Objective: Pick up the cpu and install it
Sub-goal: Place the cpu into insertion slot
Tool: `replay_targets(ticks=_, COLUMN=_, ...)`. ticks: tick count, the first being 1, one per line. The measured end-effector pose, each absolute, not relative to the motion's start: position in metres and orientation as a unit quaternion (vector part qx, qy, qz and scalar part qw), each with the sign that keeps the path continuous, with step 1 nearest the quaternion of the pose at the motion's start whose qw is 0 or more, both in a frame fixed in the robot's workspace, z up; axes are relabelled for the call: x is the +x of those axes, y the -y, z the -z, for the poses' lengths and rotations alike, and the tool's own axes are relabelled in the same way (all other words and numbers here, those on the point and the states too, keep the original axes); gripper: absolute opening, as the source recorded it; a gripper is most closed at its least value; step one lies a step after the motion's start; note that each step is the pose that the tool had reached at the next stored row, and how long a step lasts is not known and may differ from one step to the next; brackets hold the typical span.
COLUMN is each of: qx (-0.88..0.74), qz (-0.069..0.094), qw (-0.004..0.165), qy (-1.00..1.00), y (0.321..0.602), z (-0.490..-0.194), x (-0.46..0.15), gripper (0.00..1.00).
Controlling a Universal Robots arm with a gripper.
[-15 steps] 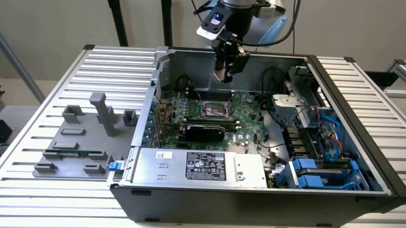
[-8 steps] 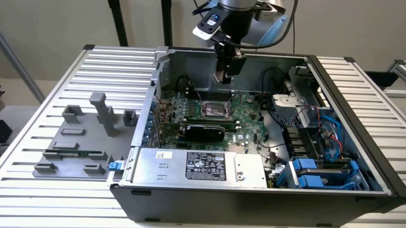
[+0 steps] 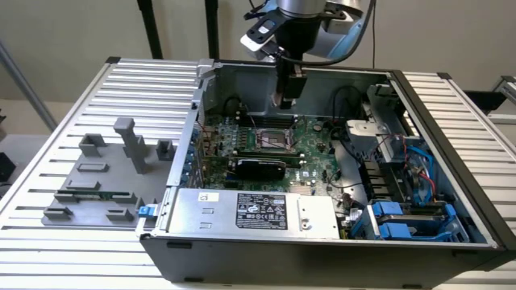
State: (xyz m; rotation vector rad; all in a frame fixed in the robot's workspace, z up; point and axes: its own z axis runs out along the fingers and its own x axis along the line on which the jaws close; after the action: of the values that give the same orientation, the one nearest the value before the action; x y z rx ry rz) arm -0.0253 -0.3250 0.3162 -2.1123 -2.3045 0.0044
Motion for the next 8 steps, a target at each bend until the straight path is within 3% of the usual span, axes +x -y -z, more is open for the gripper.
replay_targets(ticks=8, qx=-0.727, qz=-0.001, qw=0.008, qy=0.687, y=0.3251, z=-0.3096, x=-0.0253, gripper=0.55)
